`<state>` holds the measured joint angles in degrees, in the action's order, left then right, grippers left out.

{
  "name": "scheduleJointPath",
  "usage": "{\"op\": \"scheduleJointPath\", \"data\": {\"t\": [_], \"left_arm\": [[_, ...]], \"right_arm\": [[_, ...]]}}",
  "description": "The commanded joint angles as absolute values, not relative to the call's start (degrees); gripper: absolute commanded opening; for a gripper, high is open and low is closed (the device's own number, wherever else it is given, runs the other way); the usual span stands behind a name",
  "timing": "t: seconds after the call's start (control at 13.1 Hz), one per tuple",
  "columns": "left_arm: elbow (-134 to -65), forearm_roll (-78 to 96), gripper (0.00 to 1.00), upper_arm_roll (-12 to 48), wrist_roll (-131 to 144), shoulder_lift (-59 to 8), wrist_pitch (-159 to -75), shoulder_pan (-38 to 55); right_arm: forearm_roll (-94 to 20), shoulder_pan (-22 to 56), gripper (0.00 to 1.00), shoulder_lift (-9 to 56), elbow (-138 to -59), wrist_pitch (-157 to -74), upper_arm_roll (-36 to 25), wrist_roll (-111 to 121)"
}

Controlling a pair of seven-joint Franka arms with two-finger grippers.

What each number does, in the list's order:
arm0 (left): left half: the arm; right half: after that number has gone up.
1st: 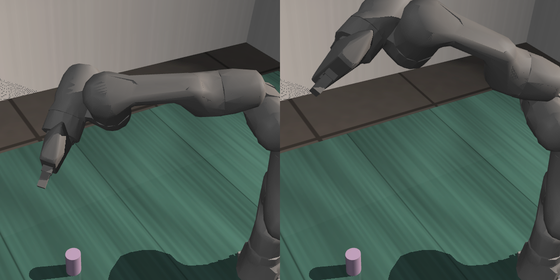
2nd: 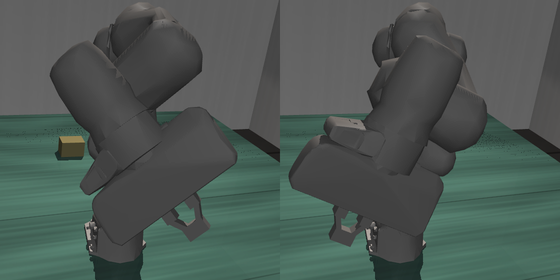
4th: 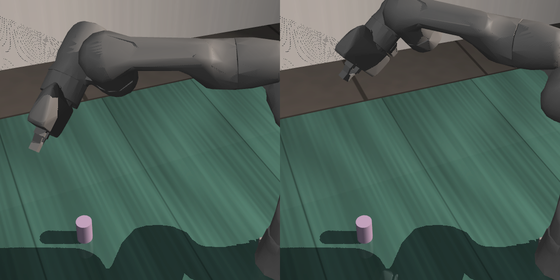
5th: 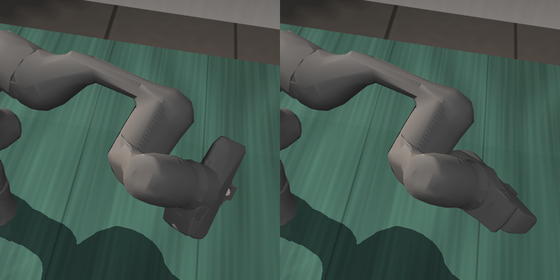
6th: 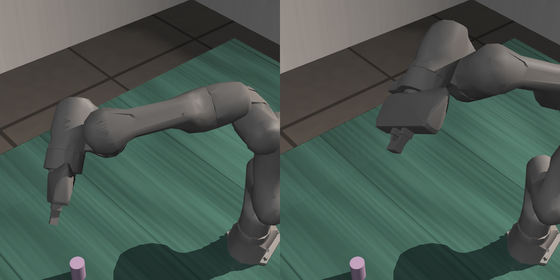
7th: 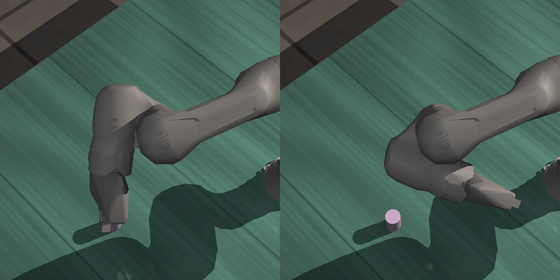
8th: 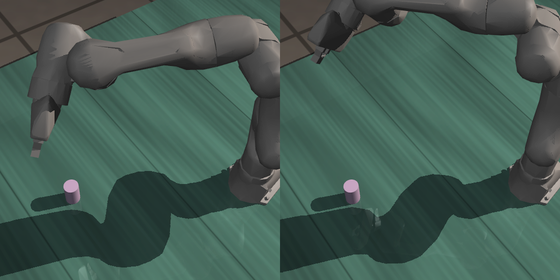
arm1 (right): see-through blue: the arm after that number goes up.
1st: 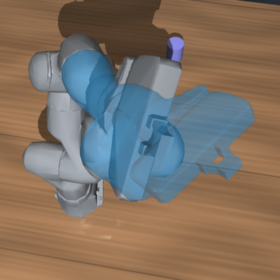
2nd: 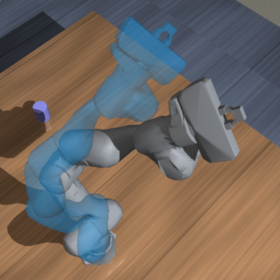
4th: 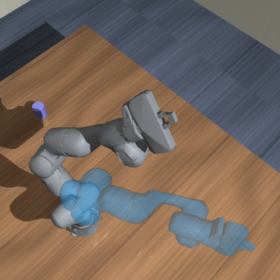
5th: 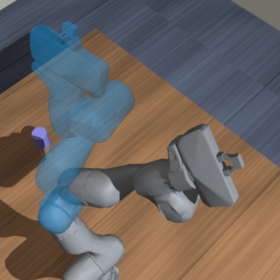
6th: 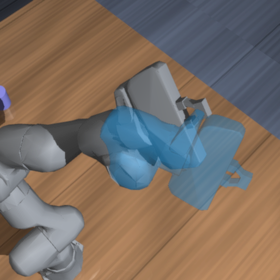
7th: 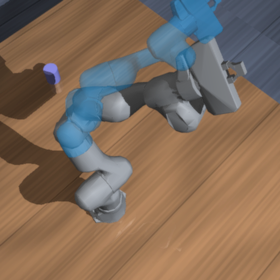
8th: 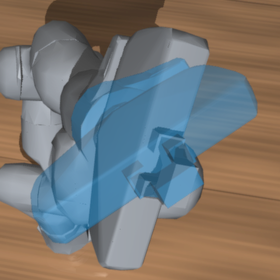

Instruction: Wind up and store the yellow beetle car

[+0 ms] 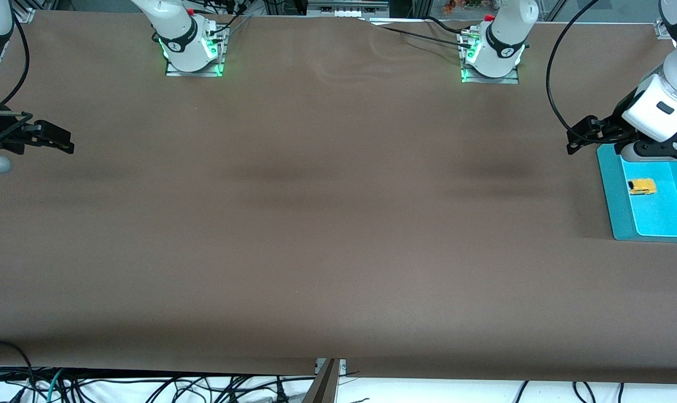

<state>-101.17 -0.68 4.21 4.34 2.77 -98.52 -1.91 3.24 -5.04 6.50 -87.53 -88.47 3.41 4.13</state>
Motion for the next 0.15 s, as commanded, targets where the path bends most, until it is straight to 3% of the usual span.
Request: {"op": "scheduleJointPath", "data": {"t": [0.0, 0.08], "left_arm": [[-102.48, 0.79, 1.00, 0.44, 4.75, 4.04, -99.40, 1.32], [-102.48, 0.79, 1.00, 0.44, 4.75, 3.87, -99.40, 1.06]], "right_arm": [[3.34, -5.10, 1.00, 7.29, -85.78, -87.98, 3.25, 4.75], [3.34, -5.10, 1.00, 7.29, -85.78, -87.98, 3.25, 4.75]]}}
